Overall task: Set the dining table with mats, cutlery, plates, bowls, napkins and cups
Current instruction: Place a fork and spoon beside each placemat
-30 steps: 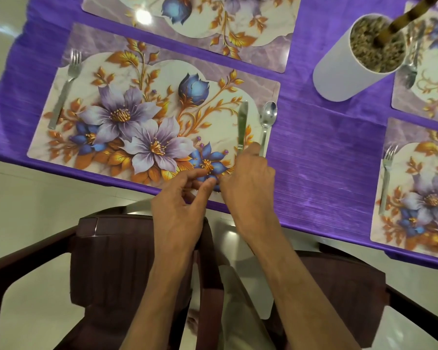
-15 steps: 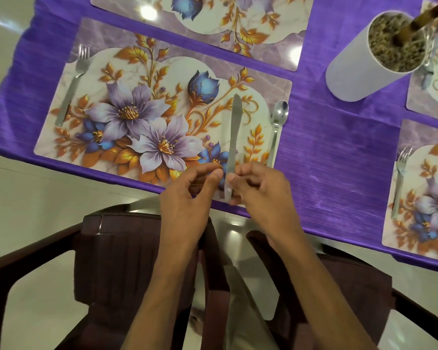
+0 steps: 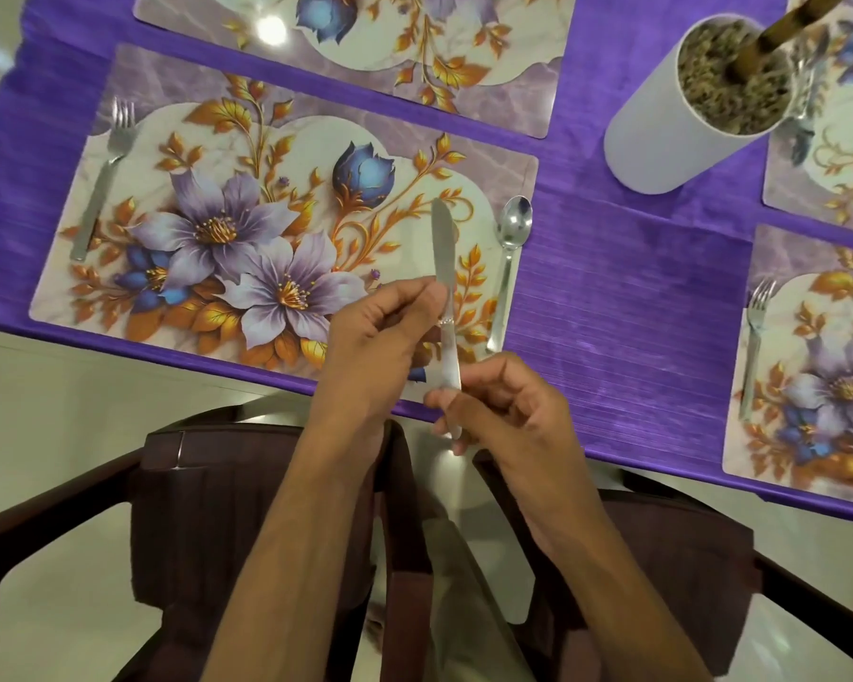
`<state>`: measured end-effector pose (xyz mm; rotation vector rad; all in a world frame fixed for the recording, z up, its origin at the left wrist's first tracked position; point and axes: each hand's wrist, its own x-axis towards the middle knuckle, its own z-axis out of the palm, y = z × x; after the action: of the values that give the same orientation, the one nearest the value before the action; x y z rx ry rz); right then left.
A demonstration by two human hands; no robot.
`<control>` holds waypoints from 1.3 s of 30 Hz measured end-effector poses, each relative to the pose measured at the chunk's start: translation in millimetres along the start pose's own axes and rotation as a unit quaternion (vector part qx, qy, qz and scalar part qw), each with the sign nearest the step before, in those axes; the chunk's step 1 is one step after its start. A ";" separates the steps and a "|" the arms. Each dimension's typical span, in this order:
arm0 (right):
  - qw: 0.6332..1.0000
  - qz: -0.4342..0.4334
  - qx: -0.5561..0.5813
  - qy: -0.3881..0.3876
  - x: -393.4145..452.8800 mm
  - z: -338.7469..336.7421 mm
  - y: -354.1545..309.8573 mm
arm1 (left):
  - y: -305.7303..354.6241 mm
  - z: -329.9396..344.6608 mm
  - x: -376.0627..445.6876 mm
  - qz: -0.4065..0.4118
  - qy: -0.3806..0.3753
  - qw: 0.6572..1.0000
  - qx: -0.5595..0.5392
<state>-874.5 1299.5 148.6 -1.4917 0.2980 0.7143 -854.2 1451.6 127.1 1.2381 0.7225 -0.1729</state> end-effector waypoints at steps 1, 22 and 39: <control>0.999 0.011 0.047 -0.011 0.2 -2.0 -2.1 | 1.6 1.9 0.3 -0.015 -0.003 1.000 -0.019; 0.997 0.028 -0.041 0.057 14.2 -1.9 5.8 | 16.2 8.3 31.4 0.062 0.054 0.990 0.113; 0.987 0.014 -0.065 0.147 58.4 4.5 1.0 | -1.7 -7.1 46.4 -0.052 -0.050 0.993 0.096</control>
<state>-831.5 1318.2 113.4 -1.7220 0.5052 0.5427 -822.3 1469.2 97.5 1.3659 0.6964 -0.3951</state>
